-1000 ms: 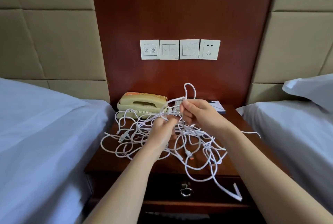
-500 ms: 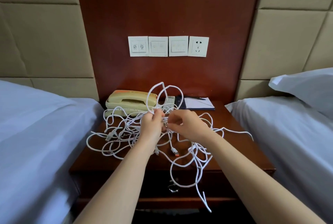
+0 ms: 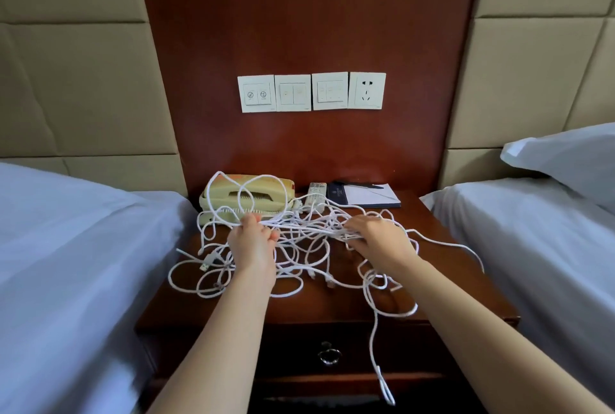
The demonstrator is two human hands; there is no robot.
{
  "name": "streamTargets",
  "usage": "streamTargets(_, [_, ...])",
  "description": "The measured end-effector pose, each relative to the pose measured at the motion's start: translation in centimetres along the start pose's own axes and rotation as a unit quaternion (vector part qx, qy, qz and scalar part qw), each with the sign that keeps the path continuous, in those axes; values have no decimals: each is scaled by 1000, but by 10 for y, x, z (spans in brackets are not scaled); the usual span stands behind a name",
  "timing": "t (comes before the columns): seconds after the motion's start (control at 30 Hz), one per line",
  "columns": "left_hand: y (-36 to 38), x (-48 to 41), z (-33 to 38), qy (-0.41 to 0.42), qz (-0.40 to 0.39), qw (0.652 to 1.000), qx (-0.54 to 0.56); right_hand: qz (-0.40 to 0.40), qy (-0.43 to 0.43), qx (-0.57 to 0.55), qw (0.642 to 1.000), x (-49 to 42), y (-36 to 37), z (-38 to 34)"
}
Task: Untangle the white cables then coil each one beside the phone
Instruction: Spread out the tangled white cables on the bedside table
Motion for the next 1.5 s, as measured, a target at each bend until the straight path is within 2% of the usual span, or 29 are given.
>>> streamTargets(0.17, [0,-11,3,-10,40,998,57,-2,26,-30,999,-13,-4,26])
streamTargets(0.3, [-12,-23,13,0,64,991,114,-53,98,-9,994,-11,0,55])
streamTargets(0.43, [-16,-24,18,-23,27,984,176,-125,115,47,984,-9,7,57])
streamTargets(0.6, [-13,-14,19,-56,6,984,168,-172,109,71,976,-16,-13,25])
streamTargets(0.7, [-15,-12,23,-72,-46,977,194,-104,132,115,979,-15,-39,-1])
streamTargets(0.77, [-12,-7,28,-67,-82,971,214,-33,83,134,987,-11,-45,-26])
streamTargets(0.87, [-9,7,37,-52,-120,962,238,24,46,10,999,0,-40,-50])
streamTargets(1.0, [-12,12,47,-46,-133,953,266,105,55,-185,976,7,-36,-42])
streamTargets(1.07, [-15,12,47,-49,-130,953,271,96,54,-219,970,7,-29,-32])
streamTargets(1.17, [-20,11,47,-47,-124,954,269,32,49,-173,983,6,-13,-16])
streamTargets(1.3, [-29,6,49,-33,-98,948,302,-8,59,-120,991,8,-1,0])
streamTargets(1.5, [-37,-1,46,-27,-84,953,292,25,58,-45,997,4,6,-3])
Point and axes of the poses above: each hand's wrist, its own x-axis away from the middle knuckle, its own y-axis out of the palm, z = x × y, the point moved 3 cm from there along -x, towards the middle knuckle, and after that the axes turned 11 degrees about -x, right-handed, at the moved point
